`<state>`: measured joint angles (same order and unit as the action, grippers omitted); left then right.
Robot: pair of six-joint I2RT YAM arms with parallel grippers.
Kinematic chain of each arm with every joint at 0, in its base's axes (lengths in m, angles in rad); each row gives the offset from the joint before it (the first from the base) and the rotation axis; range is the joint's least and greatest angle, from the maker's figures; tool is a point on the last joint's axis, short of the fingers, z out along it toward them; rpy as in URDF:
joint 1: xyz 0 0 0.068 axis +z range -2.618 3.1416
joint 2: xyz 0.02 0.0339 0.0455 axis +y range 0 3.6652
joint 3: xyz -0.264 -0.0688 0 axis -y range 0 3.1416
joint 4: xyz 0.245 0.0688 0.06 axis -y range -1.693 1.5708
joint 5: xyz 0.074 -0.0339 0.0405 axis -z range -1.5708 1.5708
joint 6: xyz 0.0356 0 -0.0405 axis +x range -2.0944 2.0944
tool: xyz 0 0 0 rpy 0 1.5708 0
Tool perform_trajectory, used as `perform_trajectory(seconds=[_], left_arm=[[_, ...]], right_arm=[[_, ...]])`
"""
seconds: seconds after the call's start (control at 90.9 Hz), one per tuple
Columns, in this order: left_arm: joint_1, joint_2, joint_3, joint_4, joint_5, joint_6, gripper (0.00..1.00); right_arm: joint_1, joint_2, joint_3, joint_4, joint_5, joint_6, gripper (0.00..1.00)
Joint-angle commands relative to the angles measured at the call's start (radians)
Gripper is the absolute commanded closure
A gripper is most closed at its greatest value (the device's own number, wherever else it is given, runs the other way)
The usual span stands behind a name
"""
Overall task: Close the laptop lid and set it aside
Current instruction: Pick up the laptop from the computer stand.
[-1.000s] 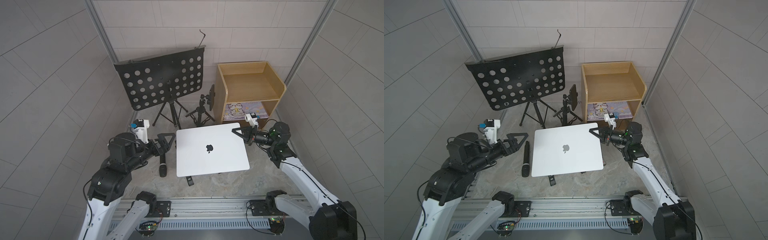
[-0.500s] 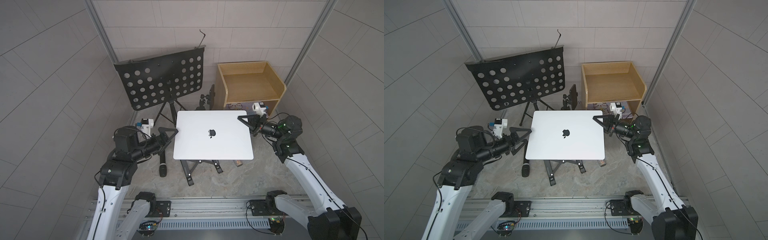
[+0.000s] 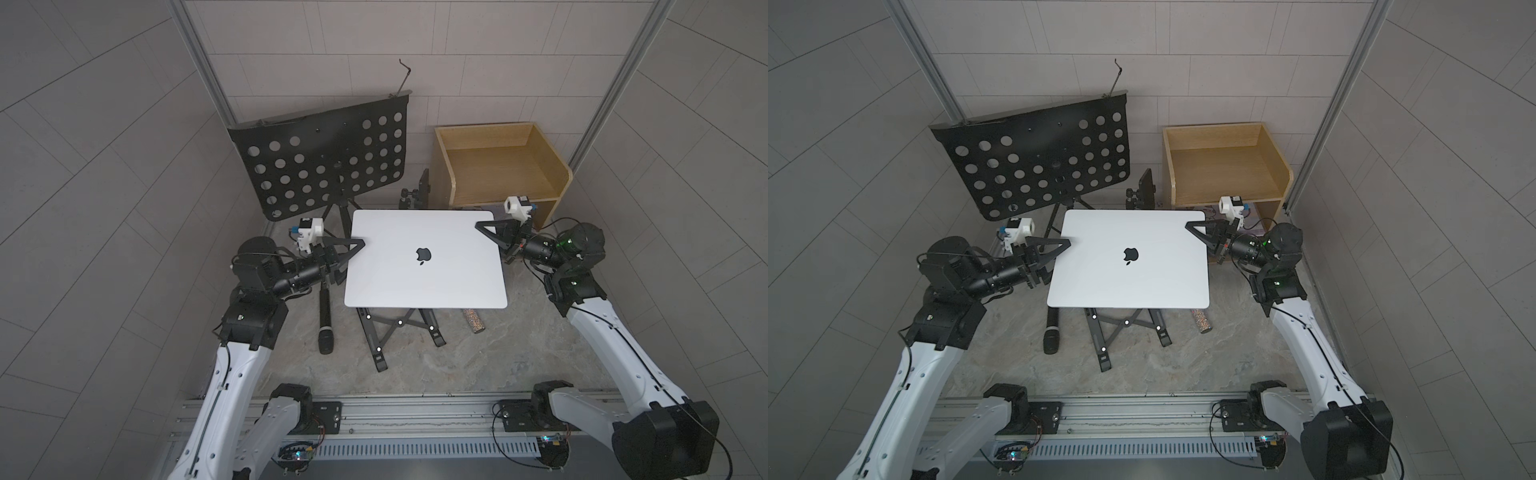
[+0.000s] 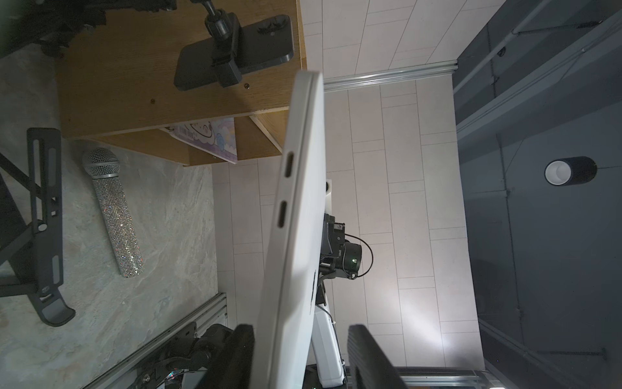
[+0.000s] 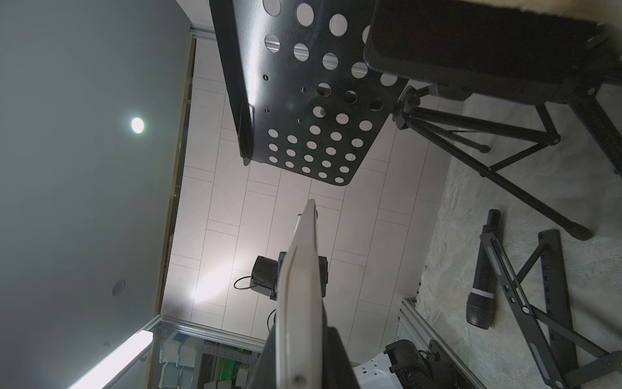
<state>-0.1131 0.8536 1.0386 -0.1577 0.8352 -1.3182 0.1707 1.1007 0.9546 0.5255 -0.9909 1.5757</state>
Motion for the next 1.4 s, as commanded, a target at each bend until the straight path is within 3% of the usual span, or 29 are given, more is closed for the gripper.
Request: perform_trajectory(seconds=[0.0,0.143,0.319,0.418,0.572,0.715,0.914,1.387], left_arm=[[0.004,0.0,-0.011,0.081,0.052,-0.034,0.61],[0.004,0.008,-0.018,0.124,0.063,-0.056,0.7],[0.005,0.016,-0.01,0.155,0.067,-0.058,0.96],[0.004,0.022,0.009,0.166,0.06,-0.059,1.0],[0.004,0.039,0.057,0.193,0.041,-0.062,1.0],[0.005,0.063,0.089,0.234,0.03,-0.066,1.0],[0.005,0.084,0.118,0.265,0.037,-0.066,1.0],[0.004,0.104,0.14,0.247,0.106,-0.037,1.0]], right_arm=[[-0.002,-0.013,0.061,0.117,0.041,0.061,1.0],[-0.002,-0.009,0.06,0.12,0.04,0.06,1.0],[-0.002,-0.006,0.061,0.104,0.034,0.051,1.0],[-0.002,-0.004,0.063,0.092,0.029,0.05,0.89],[0.0,-0.011,0.064,0.036,0.01,0.05,0.56],[0.022,-0.027,0.058,0.0,-0.021,0.05,0.47],[0.056,-0.075,0.024,-0.053,-0.066,0.049,0.49],[0.046,-0.149,-0.012,-0.074,-0.113,0.089,0.63]])
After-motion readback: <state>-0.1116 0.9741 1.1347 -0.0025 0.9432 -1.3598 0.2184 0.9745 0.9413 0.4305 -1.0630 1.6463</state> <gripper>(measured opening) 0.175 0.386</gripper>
